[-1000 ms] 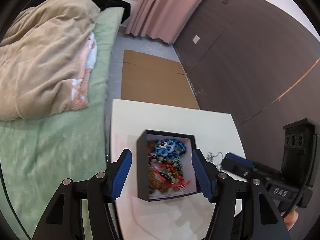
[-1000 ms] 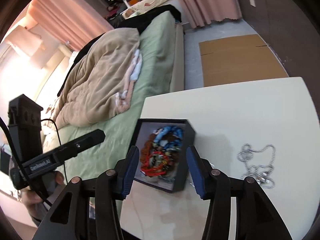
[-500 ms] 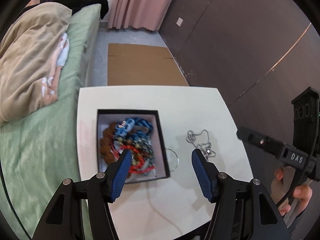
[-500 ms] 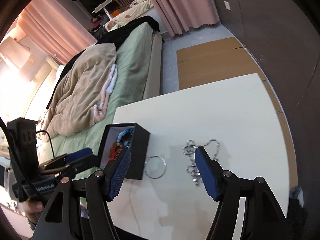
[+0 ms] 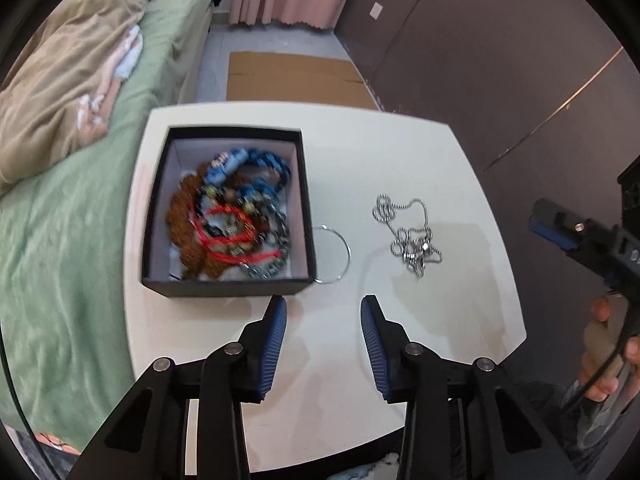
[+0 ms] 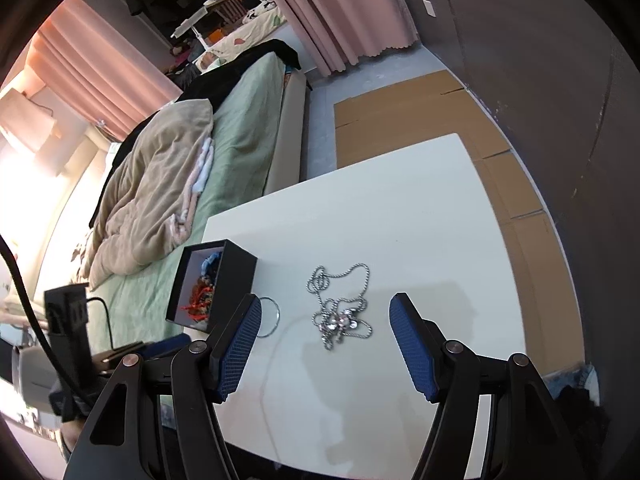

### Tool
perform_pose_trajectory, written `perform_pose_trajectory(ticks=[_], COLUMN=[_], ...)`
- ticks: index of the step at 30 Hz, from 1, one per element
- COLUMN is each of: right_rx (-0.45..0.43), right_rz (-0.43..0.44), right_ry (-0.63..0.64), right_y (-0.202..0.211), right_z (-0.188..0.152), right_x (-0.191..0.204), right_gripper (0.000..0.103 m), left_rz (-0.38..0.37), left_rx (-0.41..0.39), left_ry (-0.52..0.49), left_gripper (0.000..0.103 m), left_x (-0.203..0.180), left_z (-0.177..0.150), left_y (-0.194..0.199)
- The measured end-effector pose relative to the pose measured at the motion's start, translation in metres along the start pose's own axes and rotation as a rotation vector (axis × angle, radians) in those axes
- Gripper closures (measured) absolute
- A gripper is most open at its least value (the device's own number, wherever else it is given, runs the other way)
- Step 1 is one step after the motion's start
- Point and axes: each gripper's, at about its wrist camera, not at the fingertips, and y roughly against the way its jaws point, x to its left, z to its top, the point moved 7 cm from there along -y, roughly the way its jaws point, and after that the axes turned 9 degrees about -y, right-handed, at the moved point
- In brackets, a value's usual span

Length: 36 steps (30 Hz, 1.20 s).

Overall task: Organize jewelry
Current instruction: 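Move the left tool to the silver hoop beside the box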

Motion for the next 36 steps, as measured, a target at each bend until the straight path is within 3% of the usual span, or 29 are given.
perform_pose_trajectory(ticks=[17, 29, 36], right_rx=[-0.011, 0.008, 0.021], right_rz=[-0.041, -0.060, -0.066], right_ry=[0.058, 0.052, 0.044], right_y=[0.005, -0.003, -0.006], right_z=[-0.007, -0.008, -0.008], right_x=[-0.009, -0.015, -0.019], right_gripper=[0.036, 0.036, 0.036], left_rz=[0.122, 0.138, 0.158], left_rx=[0.044, 0.039, 0.078], left_ry=[0.024, 0.059, 0.051], left_gripper=[0.097, 0.098, 0.097], left_x=[0.007, 0.023, 0.017], left_z=[0.002, 0.024, 0.028], left_y=[-0.041, -0.053, -0.067])
